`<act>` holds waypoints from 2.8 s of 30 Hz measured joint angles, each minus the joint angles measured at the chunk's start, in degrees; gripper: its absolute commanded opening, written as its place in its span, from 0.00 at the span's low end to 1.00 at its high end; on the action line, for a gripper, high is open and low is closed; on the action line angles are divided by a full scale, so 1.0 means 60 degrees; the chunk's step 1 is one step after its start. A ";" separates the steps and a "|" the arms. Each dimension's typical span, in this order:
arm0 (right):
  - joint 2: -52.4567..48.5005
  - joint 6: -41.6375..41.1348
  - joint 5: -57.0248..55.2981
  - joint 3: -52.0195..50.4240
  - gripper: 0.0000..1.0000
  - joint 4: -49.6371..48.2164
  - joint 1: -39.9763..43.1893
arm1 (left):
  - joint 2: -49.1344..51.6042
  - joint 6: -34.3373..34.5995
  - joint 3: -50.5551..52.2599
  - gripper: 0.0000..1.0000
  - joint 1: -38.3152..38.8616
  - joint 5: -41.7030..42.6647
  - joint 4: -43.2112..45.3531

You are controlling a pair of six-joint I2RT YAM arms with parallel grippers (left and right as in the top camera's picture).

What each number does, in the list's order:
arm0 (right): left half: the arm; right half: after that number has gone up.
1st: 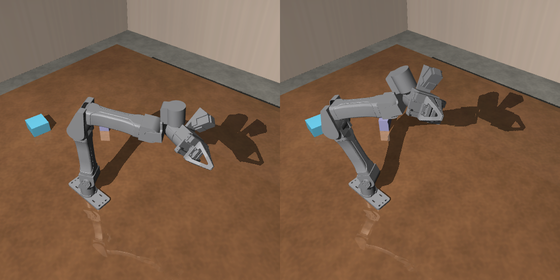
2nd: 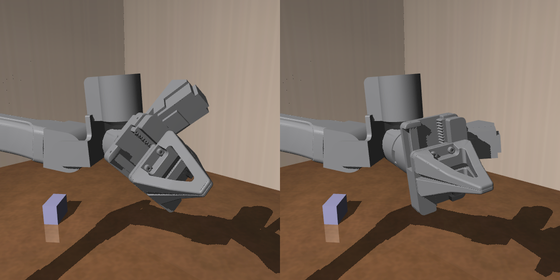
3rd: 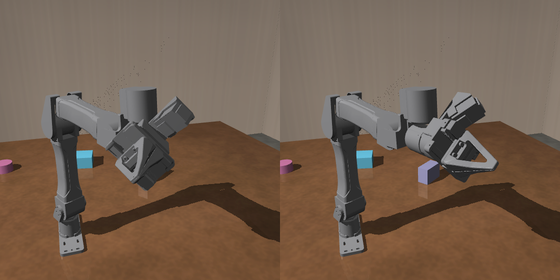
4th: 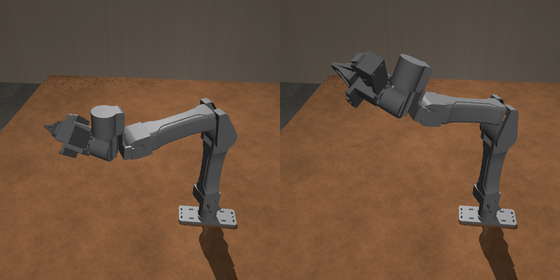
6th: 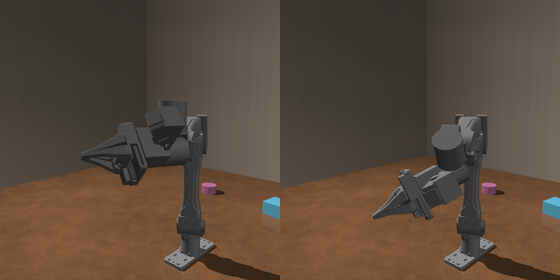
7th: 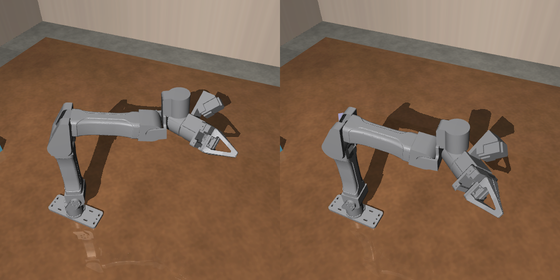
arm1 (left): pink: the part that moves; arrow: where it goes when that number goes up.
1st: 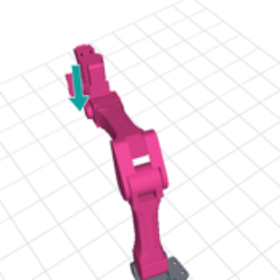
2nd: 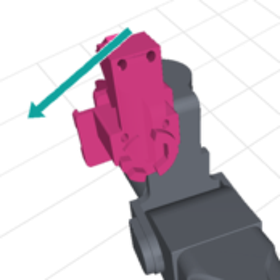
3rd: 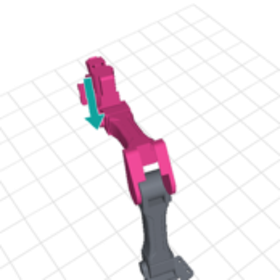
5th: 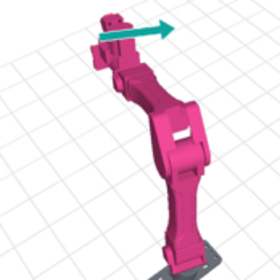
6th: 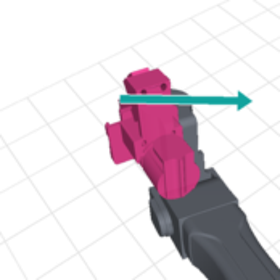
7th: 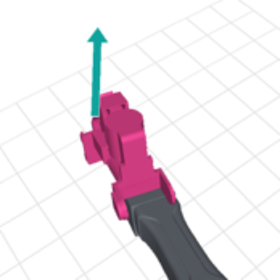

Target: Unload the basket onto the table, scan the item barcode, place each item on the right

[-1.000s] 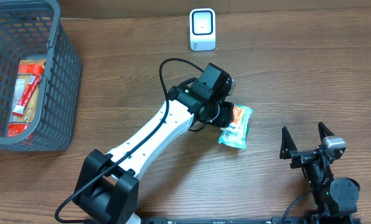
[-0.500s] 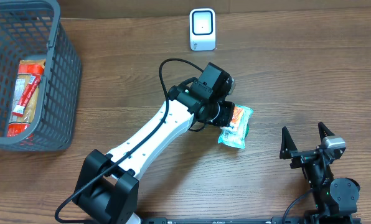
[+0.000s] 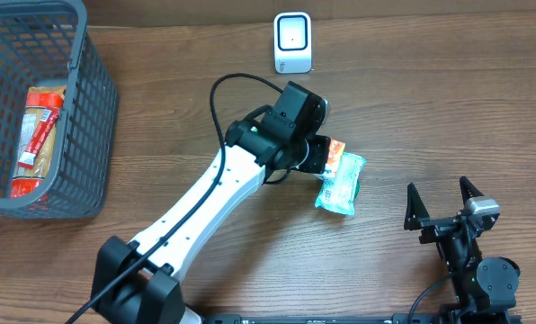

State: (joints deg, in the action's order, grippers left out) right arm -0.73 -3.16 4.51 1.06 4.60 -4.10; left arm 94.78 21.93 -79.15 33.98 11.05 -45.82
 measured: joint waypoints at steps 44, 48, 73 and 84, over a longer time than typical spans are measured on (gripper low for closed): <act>0.0000 0.0004 -0.0004 0.0000 1.00 0.0000 -0.0004 | 0.1468 0.2186 0.0015 0.04 0.0444 -0.7650 -0.3187; 0.0000 0.0000 -0.0004 0.0000 1.00 0.0004 0.0000 | 0.2014 0.2641 0.0015 0.04 0.0656 -0.8032 -0.3224; 0.0000 0.0000 -0.0004 0.0000 1.00 0.0000 0.0000 | 0.3526 0.3075 0.0062 0.04 0.1381 -0.9253 -0.2980; 0.0000 -0.0004 -0.0004 0.0000 1.00 0.0004 0.0000 | 0.3526 0.3075 0.0062 0.04 0.1468 -0.9194 -0.2663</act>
State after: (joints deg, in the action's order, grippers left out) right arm -0.73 -3.18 4.49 1.06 4.62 -4.10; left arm 115.94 40.38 -78.78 42.78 -44.12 -61.80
